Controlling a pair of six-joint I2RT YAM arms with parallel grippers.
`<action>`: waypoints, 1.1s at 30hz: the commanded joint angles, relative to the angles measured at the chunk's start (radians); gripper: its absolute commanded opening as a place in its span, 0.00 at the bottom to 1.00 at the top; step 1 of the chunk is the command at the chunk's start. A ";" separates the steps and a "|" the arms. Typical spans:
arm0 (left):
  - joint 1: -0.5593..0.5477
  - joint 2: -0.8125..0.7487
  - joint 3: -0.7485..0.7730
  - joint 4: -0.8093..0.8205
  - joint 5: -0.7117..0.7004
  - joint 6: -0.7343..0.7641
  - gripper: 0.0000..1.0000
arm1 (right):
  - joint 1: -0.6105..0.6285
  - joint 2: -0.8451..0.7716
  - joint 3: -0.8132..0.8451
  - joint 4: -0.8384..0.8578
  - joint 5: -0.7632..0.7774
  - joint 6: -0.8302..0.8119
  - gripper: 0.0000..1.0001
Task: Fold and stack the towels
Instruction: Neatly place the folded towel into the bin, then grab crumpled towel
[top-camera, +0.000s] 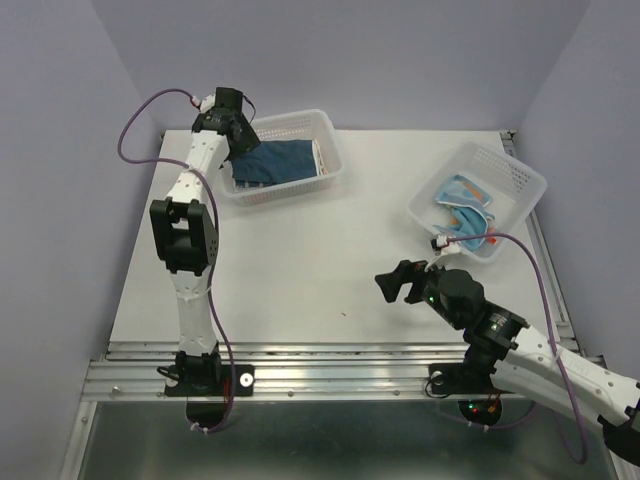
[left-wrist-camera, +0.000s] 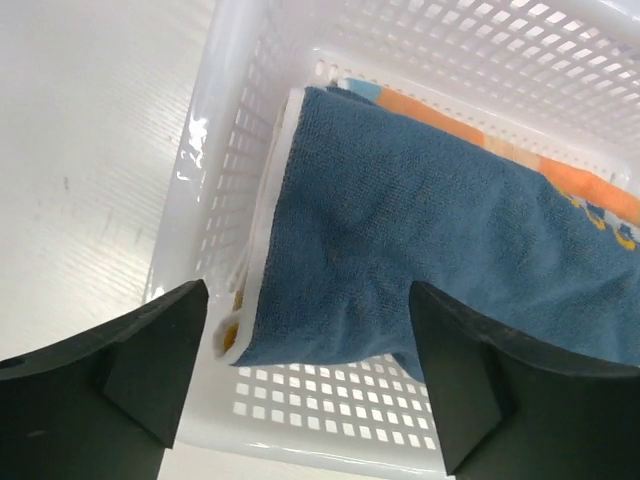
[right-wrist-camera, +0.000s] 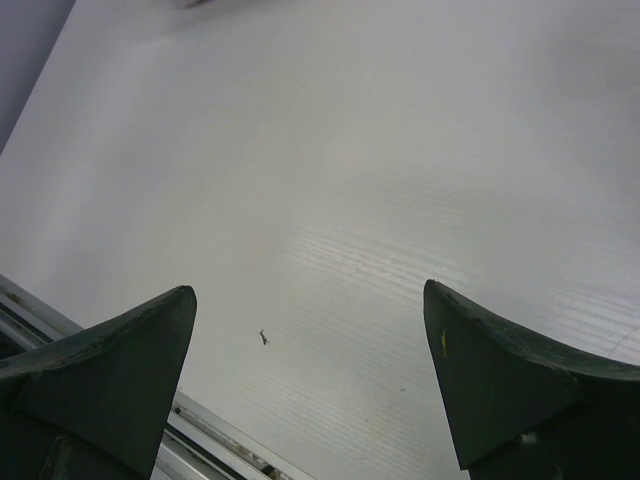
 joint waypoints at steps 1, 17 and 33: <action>-0.015 -0.111 0.068 0.016 -0.021 0.099 0.99 | 0.006 0.002 0.022 0.027 0.029 0.005 1.00; -0.122 -0.418 -0.304 0.309 -0.010 0.180 0.99 | 0.007 0.031 0.235 -0.312 0.250 0.160 1.00; -0.003 -0.160 -0.371 0.381 0.206 0.127 0.99 | 0.006 0.149 0.450 -0.605 0.606 0.329 1.00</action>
